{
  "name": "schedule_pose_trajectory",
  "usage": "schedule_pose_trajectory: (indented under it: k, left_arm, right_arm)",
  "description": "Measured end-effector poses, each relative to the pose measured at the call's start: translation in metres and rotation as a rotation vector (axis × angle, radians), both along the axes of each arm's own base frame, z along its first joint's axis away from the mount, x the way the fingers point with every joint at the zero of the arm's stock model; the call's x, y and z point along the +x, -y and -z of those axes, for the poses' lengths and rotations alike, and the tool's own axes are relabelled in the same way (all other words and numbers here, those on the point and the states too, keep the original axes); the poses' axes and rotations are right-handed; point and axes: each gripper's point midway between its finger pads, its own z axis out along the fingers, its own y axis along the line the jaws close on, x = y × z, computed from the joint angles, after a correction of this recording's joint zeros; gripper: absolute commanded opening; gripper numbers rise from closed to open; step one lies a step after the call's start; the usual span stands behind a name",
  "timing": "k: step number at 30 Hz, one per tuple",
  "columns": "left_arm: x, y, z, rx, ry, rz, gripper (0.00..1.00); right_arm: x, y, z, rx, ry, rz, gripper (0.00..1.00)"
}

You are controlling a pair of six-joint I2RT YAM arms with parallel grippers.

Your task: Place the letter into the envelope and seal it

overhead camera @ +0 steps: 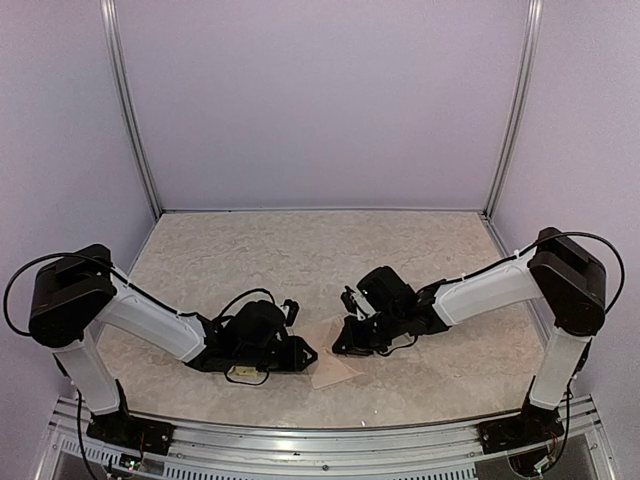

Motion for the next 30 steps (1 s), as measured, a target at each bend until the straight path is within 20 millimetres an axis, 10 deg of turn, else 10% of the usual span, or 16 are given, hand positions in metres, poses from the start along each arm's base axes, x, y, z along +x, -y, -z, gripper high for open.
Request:
schedule_pose_trajectory:
  k: [12,17,26,30]
  left_arm:
    - [0.000,0.018,-0.001,-0.016,0.005,0.034,0.28]
    - [-0.001,0.013,-0.004,0.013,0.019,0.033,0.43]
    - [0.031,-0.041,-0.107,-0.066,0.166,-0.116,0.60]
    - [0.053,-0.101,-0.105,-0.043,0.169,-0.251,0.61]
  right_arm:
    - [-0.006,-0.003,0.011,-0.008,-0.024,-0.021,0.07]
    - [-0.006,-0.003,0.012,0.001,-0.031,-0.011,0.13]
    - [-0.002,-0.013,-0.012,0.025,0.008,-0.040,0.45]
    - [0.007,-0.037,-0.043,0.085,0.060,-0.067,0.49]
